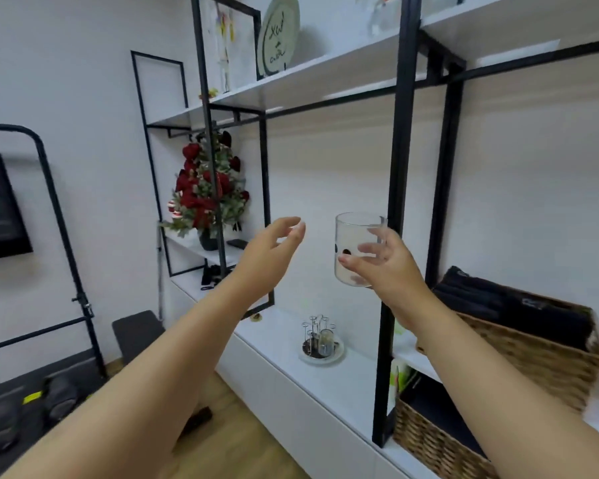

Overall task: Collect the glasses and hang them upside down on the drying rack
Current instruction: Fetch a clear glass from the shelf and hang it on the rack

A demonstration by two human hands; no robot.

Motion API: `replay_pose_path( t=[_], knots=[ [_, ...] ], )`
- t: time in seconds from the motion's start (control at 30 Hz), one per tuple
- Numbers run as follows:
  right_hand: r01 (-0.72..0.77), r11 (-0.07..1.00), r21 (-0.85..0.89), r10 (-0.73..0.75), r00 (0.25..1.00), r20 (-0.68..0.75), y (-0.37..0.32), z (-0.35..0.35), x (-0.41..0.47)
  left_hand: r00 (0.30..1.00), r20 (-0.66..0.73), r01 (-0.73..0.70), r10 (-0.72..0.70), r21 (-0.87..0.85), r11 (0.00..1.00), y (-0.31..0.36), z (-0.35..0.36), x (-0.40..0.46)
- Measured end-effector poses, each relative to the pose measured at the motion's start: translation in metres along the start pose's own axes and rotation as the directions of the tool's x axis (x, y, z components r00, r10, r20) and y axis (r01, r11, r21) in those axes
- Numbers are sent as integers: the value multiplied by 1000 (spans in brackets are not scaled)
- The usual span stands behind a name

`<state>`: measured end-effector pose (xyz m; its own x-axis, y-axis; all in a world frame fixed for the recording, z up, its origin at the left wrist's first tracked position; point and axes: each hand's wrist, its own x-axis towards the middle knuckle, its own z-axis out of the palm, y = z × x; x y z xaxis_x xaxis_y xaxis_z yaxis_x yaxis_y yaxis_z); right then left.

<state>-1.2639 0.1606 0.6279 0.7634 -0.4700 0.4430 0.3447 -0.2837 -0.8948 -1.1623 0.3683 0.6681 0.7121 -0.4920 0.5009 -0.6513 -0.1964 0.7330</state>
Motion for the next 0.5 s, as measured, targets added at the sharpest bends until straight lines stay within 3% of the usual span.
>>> replay_pose_path(
  t=[0.5],
  knots=[
    [-19,999,31,11,970,243,101,75,180,967,-206,168,-152,62,984,-114,-14,102]
  ],
)
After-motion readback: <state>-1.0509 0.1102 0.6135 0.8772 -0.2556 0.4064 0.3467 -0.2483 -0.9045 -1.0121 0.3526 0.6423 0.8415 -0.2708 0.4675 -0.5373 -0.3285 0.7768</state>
